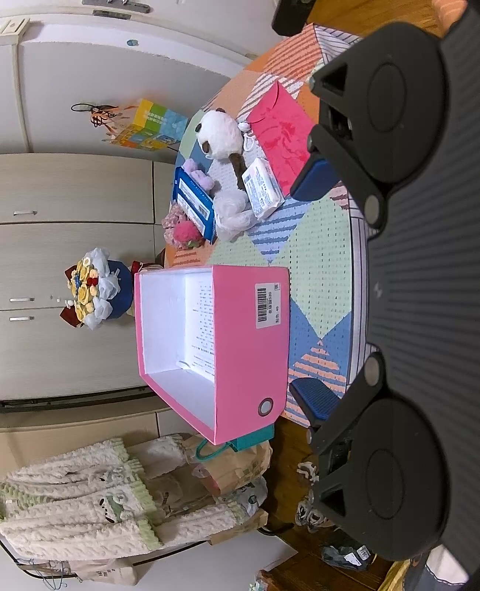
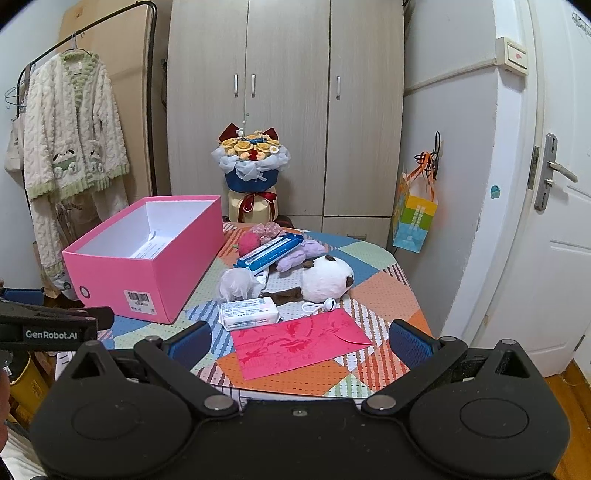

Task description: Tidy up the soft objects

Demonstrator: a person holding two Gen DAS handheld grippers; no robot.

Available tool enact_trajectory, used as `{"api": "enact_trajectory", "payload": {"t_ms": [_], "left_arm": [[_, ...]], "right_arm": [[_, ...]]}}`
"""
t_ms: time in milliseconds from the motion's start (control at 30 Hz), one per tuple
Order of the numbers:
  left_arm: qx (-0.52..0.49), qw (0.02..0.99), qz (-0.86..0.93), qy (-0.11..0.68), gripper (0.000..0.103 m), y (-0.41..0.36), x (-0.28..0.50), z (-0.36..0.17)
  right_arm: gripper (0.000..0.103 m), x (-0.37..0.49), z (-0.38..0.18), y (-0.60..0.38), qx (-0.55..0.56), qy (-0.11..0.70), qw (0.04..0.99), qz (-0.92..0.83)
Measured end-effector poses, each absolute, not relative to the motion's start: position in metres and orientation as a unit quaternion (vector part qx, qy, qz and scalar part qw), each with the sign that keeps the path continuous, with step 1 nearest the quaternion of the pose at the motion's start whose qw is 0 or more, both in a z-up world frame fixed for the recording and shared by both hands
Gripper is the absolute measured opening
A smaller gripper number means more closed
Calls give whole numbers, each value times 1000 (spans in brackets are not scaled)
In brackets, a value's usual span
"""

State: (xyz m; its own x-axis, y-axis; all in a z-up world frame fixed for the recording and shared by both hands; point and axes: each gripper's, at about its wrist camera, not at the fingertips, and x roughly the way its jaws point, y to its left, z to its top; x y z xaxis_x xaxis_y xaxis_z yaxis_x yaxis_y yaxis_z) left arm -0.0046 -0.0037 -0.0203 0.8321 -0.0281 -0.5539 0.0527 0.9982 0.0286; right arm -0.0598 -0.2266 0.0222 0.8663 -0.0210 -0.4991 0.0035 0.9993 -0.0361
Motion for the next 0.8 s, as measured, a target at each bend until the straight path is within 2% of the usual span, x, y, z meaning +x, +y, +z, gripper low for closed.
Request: {"api": "enact_trajectory", "payload": {"t_ms": [800], "left_arm": [[32,955,-10,296,103,-3,-6,-25]], "right_arm": [[103,-64,18,-225,-30,245,969,-11]]}}
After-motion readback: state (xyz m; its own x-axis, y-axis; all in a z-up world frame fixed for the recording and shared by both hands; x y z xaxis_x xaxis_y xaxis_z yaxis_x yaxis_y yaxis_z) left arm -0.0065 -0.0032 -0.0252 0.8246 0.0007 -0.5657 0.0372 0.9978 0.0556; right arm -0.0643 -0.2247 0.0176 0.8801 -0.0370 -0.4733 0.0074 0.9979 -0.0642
